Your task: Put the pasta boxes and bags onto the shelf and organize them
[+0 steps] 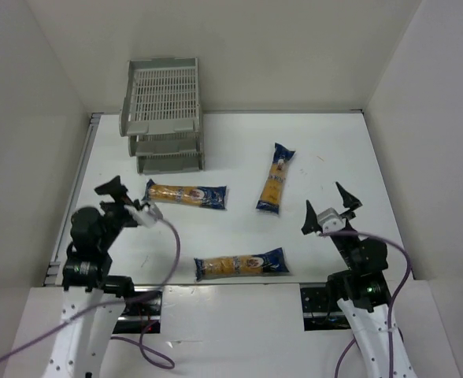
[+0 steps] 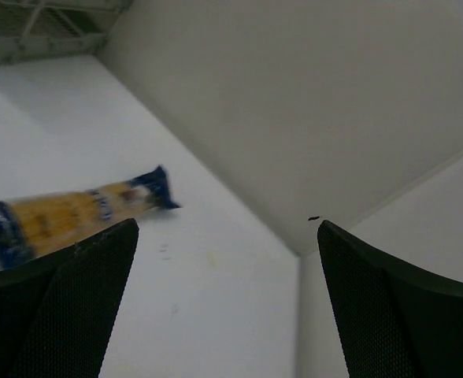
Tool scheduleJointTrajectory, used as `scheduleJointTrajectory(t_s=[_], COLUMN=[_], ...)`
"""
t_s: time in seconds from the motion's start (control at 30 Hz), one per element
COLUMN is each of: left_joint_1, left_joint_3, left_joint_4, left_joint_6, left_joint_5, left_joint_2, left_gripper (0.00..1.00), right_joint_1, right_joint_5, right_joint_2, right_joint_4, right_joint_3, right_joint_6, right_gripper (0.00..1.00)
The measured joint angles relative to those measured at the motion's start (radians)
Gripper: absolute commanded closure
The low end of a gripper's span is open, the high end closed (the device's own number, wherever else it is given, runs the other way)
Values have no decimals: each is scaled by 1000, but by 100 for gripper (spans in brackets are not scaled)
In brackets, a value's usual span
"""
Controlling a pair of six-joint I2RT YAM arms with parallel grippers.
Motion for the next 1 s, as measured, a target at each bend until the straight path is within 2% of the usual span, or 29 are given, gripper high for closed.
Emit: scheduleJointTrajectory(t_s=[0.1,0.17,0.23,0.3,0.4,0.47,0.5,0.6,0.67,0.73,0.83,1.0], left_joint_1=[-2,-2,-38,-103,-149,-174,-193,-272,-340,-401,-448,-416], left_joint_3=[322,551,654,668,670,676,685,712,720,725,764,827], left_joint_4=[-87,-133,-164,-233,-358,-421,-451,-483,-468,-445,-412,-351], left_joint_6=[-152,-255,-366,-445,-491,-504,-505,-506,-496,-475,-440,-395], left_joint_5=[-160,-184,-196,-190,-181,-190,-197,-240,-300,-351,-379,-370], left_joint_2=[378,607,724,764,829,895,934,1053,1124,1188,1292,1431], left_gripper=[3,0,0,0,0,0,0,0,0,0,0,0], right_joint_1=[0,0,0,0,0,0,0,-3,-5,20,72,87], right_joint_5=[38,111,198,271,322,322,325,330,296,284,254,202], right_joint_2=[-5,-7,-6,1,37,156,263,718,1004,1155,1263,1451], right_joint_4=[32,42,6,-69,-135,-169,-180,-261,-241,-239,-328,-384], right_joint_3=[40,8,-39,-48,18,132,207,525,722,780,795,894], right_joint_6=[-258,-399,-508,-540,-452,-369,-319,-130,0,106,242,446], right_gripper=[0,0,0,0,0,0,0,0,0,0,0,0])
